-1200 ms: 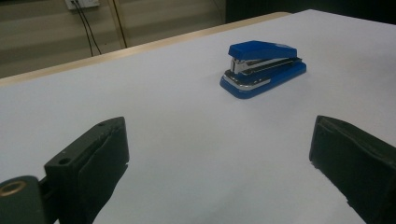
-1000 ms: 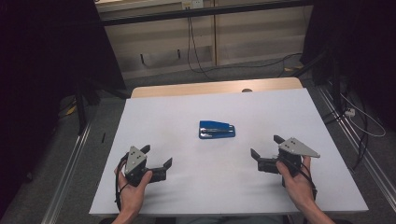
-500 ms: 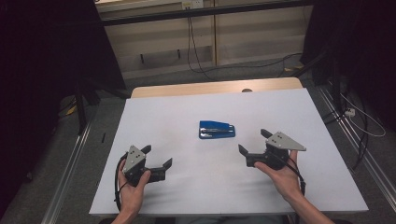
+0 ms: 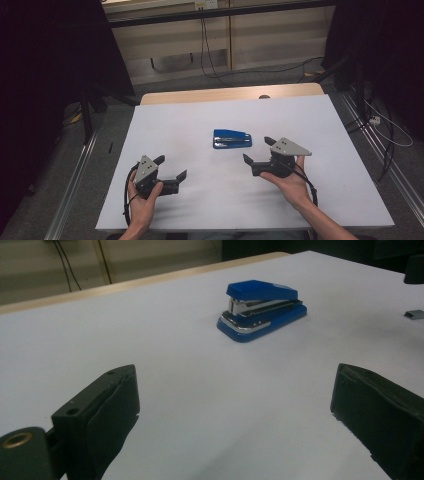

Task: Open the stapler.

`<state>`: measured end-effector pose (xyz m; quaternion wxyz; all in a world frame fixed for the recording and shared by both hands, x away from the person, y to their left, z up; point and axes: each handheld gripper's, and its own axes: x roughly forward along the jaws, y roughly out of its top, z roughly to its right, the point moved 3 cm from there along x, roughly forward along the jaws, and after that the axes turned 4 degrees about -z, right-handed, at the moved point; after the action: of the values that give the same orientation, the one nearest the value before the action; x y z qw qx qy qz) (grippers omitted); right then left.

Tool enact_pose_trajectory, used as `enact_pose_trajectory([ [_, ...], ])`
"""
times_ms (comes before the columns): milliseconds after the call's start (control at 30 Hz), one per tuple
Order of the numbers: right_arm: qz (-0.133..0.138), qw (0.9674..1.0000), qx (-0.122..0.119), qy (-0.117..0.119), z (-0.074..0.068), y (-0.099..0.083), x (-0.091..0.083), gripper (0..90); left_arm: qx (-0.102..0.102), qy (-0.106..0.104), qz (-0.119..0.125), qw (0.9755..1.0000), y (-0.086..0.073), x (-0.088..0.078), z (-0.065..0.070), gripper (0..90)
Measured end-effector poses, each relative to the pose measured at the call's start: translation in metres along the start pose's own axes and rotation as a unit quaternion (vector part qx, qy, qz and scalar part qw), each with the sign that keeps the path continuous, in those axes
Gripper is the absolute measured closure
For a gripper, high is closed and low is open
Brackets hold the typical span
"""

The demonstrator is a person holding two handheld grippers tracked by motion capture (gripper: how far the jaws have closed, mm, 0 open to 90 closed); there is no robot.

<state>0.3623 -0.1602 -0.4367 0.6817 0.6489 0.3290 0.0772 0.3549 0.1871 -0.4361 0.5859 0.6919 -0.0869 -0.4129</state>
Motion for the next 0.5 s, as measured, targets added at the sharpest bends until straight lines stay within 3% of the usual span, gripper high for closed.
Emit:
enact_pose_trajectory([
  [300,0.001,0.9999,0.006,0.01,-0.002,0.005,0.01,8.2,0.016,0.007,0.0,0.9998,0.004,0.015,0.001,6.3],
  [400,-0.002,0.9999,0.004,0.012,-0.003,0.005,0.014,9.8,0.034,-0.005,0.001,0.9994,0.008,0.019,0.011,6.9],
  [500,-0.002,0.9999,0.0,0.016,-0.003,0.007,0.018,12.0,0.035,-0.014,0.001,0.9993,0.011,0.024,0.015,6.9],
])
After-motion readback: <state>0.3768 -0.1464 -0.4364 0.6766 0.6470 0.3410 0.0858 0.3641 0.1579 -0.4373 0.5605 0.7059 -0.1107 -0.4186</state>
